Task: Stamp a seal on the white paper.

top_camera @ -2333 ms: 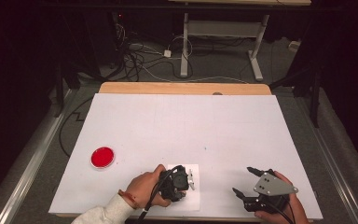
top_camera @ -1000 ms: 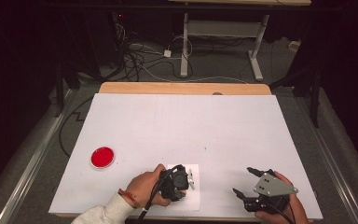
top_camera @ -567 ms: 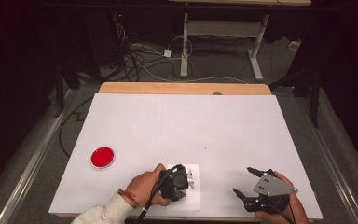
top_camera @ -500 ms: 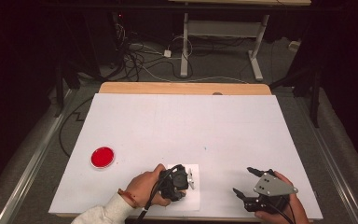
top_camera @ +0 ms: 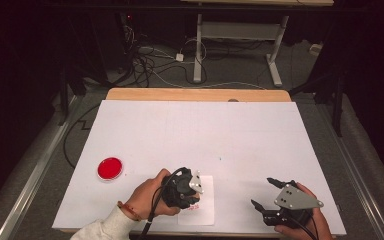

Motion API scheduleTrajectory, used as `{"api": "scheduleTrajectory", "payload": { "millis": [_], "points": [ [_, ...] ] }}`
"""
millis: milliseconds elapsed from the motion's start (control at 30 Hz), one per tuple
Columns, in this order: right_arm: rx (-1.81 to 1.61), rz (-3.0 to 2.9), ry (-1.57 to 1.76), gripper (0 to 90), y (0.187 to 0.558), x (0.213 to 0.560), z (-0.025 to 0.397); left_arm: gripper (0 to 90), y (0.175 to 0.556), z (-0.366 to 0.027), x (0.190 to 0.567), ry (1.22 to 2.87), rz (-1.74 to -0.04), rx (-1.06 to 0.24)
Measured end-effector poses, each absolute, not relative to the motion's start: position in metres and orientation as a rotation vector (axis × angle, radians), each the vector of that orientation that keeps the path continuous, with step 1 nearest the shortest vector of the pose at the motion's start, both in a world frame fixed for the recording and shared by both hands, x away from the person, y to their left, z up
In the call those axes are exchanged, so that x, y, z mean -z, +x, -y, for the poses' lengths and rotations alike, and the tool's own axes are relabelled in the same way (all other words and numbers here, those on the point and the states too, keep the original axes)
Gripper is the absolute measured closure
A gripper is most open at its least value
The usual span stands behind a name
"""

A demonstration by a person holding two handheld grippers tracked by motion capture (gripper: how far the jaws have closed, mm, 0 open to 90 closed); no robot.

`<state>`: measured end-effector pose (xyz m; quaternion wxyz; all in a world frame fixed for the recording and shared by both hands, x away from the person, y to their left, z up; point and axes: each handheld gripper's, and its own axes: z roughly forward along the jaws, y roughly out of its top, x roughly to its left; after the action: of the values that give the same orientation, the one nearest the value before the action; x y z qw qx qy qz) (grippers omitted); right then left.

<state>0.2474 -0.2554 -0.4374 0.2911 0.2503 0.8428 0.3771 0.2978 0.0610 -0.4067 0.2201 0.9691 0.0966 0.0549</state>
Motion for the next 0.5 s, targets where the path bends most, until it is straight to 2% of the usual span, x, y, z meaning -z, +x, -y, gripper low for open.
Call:
{"api": "scheduleTrajectory", "payload": {
  "millis": [500],
  "points": [
    [-1.025, -2.222, 0.664, 21.9, 0.246, 0.434, 0.257, 73.5, 0.297, -0.093, 0.395, 2.538, -0.350, -0.282]
  ]
}}
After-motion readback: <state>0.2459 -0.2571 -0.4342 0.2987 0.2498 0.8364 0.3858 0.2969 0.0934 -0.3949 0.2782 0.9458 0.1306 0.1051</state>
